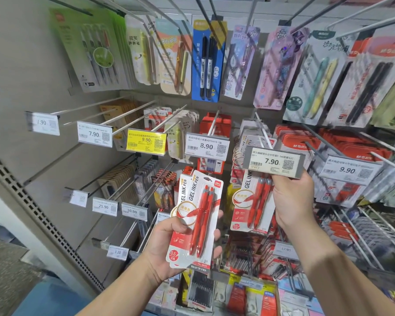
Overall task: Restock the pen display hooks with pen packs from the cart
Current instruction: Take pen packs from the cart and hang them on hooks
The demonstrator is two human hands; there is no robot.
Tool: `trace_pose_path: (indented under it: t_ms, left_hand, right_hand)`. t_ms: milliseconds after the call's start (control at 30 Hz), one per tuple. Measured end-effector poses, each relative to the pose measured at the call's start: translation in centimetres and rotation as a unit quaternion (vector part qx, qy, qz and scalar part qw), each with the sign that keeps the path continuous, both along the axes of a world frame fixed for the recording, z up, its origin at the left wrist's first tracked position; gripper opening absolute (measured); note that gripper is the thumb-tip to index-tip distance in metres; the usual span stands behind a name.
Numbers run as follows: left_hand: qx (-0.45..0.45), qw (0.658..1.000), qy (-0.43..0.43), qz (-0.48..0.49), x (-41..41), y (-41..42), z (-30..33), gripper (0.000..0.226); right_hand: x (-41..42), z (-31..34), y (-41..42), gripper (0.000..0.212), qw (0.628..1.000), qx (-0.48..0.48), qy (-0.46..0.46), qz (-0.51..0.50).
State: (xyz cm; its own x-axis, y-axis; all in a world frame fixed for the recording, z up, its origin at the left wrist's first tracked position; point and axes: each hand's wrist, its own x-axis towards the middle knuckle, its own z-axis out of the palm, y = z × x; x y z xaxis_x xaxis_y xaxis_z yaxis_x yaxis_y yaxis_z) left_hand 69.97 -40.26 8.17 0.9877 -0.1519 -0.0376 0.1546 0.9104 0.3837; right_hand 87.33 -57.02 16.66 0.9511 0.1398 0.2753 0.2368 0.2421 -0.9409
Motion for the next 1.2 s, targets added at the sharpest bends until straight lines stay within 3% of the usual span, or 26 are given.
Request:
trace_pose_path:
  t_ms: [333, 533, 833, 1100, 1200]
  left_hand:
    - [0.014, 1.000, -0.008, 0.010, 0.3, -0.2, 0.2, 0.065]
    - [0.041, 0.999, -0.004, 0.010, 0.5, -0.3, 0.4, 0.064]
    - [0.048, 0.998, 0.006, 0.029, 1.0, -0.6, 0.6, 0.065]
    - [0.041, 0.999, 0.008, 0.032, 1.9, -1.0, 0.6, 0.070]
    - [0.047, 0.998, 0.014, 0.028, 2.0, -1.6, 1.2, 0.071]
  right_hand:
    - [1.2, 0.3, 0.2, 0.018, 0.995, 0.037, 0.088, 0.027]
    - [2.2, 0.2, 0.8, 0.025, 0.996, 0.008, 0.082, 0.022]
    - [2.0, -2.3, -0.3, 0.031, 0.987, -0.129, 0.067, 0.067]
    - [3.8, -2.1, -0.1, 0.033, 0.986, -0.090, 0.137, 0.019]
    - [4.5, -1.4, -0.1, 0.037, 0.986, -0.128, 0.106, 0.025]
